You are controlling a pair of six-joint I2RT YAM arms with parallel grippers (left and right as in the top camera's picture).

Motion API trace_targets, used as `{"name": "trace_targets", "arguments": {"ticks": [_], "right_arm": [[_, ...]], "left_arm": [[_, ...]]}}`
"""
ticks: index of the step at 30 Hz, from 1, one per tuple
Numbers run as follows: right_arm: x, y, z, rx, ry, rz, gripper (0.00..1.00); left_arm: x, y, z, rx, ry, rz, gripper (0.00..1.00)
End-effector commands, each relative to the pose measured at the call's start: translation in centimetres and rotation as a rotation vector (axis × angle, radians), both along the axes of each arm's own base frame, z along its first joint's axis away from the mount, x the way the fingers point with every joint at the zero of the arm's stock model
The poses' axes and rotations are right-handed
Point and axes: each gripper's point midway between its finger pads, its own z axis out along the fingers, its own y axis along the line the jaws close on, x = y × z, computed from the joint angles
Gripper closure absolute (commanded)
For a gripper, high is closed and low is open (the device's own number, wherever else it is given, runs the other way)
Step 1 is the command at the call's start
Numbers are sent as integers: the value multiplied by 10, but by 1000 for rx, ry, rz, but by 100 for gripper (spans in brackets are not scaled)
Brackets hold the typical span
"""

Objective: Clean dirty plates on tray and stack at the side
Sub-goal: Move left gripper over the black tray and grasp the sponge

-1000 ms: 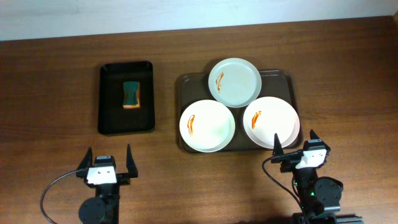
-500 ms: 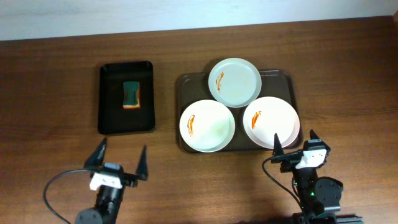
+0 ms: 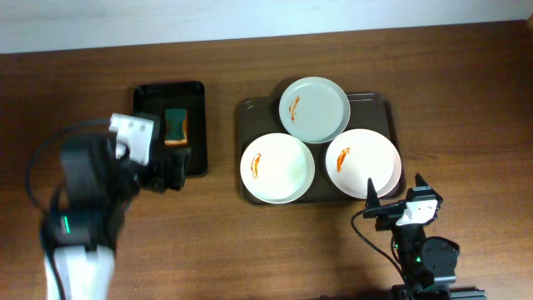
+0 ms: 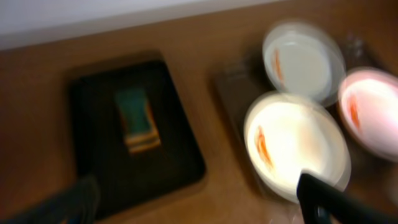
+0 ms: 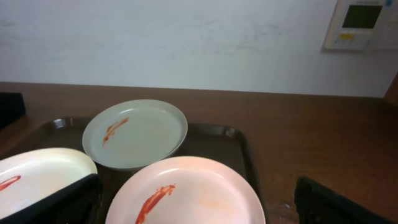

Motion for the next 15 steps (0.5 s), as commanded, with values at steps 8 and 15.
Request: {"name": "trace_targets", "arguments": {"ticks": [8,15], "right_arm": [[0,-3,-2,3,4,-14,2],[0,-3,-2,3,4,-13,2]], "left_arm": [[107,-4,-49,15,275,-87,1],[143,36,-81,52,307,241,0]]}}
